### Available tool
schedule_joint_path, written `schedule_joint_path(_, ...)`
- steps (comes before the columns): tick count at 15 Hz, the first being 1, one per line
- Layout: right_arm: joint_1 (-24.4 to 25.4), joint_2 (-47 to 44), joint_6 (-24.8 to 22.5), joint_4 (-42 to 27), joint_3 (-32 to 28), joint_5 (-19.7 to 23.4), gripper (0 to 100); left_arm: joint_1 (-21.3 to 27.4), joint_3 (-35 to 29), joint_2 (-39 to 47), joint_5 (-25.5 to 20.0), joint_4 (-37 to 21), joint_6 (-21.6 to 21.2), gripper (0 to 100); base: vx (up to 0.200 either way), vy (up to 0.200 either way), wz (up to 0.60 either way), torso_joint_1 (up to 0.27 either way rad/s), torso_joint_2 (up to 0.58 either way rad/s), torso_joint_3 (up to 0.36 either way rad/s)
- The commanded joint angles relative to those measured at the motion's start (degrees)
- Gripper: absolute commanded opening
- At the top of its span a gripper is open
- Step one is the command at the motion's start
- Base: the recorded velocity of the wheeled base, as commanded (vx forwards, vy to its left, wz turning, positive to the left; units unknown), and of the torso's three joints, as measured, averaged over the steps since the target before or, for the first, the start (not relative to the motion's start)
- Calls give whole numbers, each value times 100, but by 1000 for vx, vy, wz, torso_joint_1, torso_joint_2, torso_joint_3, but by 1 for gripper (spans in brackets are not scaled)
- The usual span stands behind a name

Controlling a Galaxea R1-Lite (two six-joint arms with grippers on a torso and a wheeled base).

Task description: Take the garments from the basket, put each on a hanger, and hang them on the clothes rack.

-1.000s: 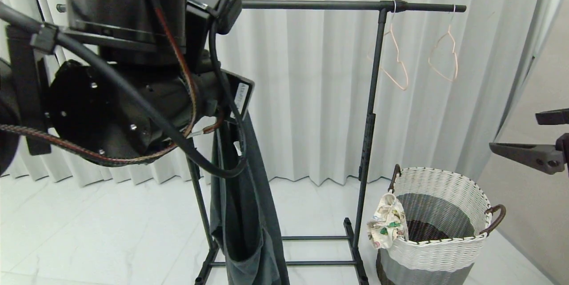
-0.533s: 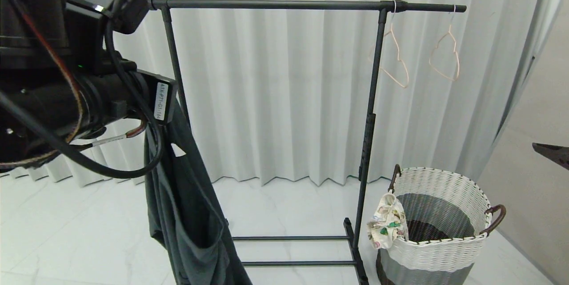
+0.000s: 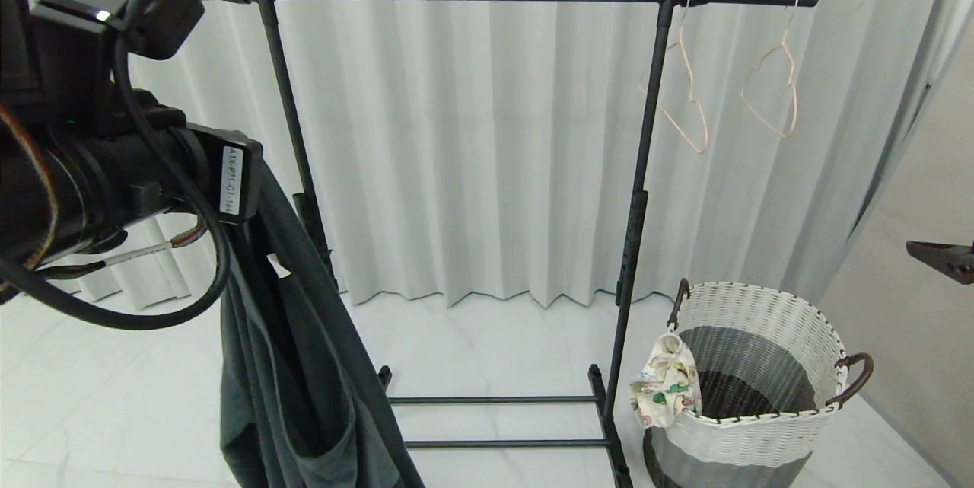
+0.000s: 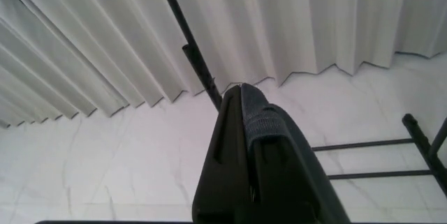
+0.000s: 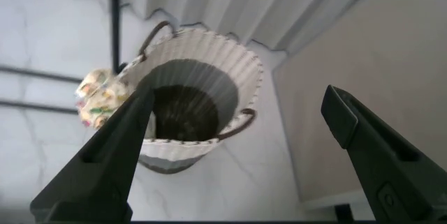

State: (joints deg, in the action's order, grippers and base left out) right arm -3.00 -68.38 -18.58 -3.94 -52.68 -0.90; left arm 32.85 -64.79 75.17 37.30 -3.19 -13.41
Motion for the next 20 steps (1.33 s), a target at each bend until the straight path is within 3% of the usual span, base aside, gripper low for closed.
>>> schedule_joint_path(1,-52,-9,39,7,-6,-6,100,72,11,-108,5,21,-4,0,0,0,0,227,-681,-256)
schedule_joint_path(8,-140,-53,144,16,-6,-6,100,116,11,-187,5,21,-13,0,0,0,0,143,-517,-219)
schedule_joint_path(20,-192,-352,249,306,-50,2,100,195,11,-187,5,21,-136,0,0,0,0,292,-506,-255)
